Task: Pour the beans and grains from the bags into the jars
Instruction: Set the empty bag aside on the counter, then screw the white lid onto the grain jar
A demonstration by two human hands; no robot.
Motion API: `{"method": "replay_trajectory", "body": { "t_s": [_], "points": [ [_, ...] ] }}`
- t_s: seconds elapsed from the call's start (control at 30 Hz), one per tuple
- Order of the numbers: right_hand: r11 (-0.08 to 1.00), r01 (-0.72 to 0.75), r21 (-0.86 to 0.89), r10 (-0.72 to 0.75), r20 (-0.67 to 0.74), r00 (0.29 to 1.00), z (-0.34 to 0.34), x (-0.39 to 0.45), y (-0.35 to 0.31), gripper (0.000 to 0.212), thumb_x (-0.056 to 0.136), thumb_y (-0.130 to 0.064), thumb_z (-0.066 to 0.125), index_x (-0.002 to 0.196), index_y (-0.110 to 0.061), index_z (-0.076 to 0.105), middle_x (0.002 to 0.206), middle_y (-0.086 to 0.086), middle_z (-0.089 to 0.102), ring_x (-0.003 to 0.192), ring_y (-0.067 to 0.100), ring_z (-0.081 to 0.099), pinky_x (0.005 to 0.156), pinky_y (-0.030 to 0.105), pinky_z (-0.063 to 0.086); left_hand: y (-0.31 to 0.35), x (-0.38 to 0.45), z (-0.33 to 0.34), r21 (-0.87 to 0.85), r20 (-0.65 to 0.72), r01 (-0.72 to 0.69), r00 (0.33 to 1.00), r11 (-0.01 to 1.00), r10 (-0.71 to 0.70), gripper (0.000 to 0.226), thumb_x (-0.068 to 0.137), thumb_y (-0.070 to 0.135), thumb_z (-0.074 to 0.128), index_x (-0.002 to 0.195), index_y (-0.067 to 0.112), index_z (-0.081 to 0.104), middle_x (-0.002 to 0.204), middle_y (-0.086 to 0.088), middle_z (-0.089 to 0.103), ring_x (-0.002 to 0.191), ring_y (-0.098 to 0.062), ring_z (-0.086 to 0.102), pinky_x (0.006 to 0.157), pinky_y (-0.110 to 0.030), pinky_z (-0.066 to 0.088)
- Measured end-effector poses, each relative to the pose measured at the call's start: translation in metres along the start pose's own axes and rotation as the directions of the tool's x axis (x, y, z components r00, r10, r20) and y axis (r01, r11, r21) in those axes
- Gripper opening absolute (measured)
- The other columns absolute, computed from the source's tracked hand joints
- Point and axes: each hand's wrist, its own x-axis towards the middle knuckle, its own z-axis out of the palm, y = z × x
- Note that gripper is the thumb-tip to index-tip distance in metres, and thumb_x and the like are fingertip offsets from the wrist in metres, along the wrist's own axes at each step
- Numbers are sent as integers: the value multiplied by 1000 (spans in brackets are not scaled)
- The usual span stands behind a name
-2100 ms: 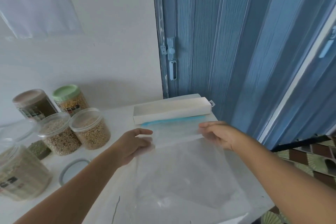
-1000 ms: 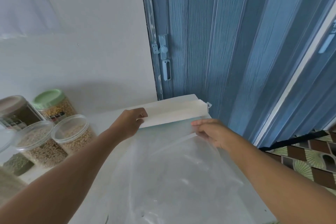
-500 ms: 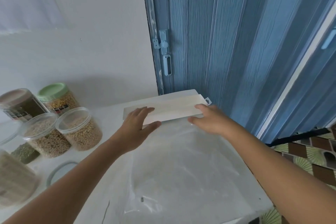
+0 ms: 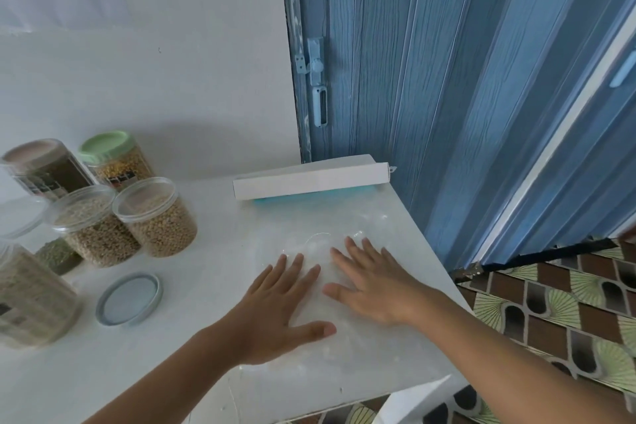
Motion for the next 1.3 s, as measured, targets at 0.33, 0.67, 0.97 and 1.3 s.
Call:
{"method": "replay_trajectory", "body": {
  "t_s": [0.33, 0.67, 0.97, 1.3],
  "points": [
    [998, 4, -60, -15, -184, 983, 31, 3, 6, 79, 98, -79, 11, 161, -42, -18, 167, -10, -32, 153, 15, -32, 127, 43, -16, 1, 5, 19, 155, -76, 0, 997, 988, 12, 109, 74, 102, -3, 160, 39, -25, 165, 3, -38, 149, -20, -42, 128, -43, -15],
    [999, 6, -32, -12, -198, 980, 33, 2, 5, 76, 100, -74, 15, 162, -42, -14, 168, -11, -28, 155, 15, -29, 127, 43, -15, 0, 5, 25, 111, -121, 9, 993, 994, 4, 110, 74, 103, 3, 163, 40, -16, 168, 6, -32, 152, -18, -38, 128, -42, -14],
    [907, -58, 418, 78, -31, 996, -29, 0, -5, 77, 98, -75, 38, 163, -39, 21, 172, -8, 15, 159, 17, 13, 127, 40, 14, -7, -7, -18, -463, -327, 13, 927, 886, -185, 77, 87, 86, 41, 148, 39, 51, 154, 16, 49, 141, -1, 38, 115, -26, 33],
    [980, 186, 70, -162, -262, 951, -92, 40, -104, 79, 100, -69, 41, 163, -26, 18, 166, 5, 29, 152, 27, 26, 123, 47, 23, -72, -58, -86, -94, -598, 384, 716, 919, -360, 93, 88, 84, 33, 162, 29, 30, 169, -6, 29, 159, -33, 17, 127, -53, 22]
  ]
}}
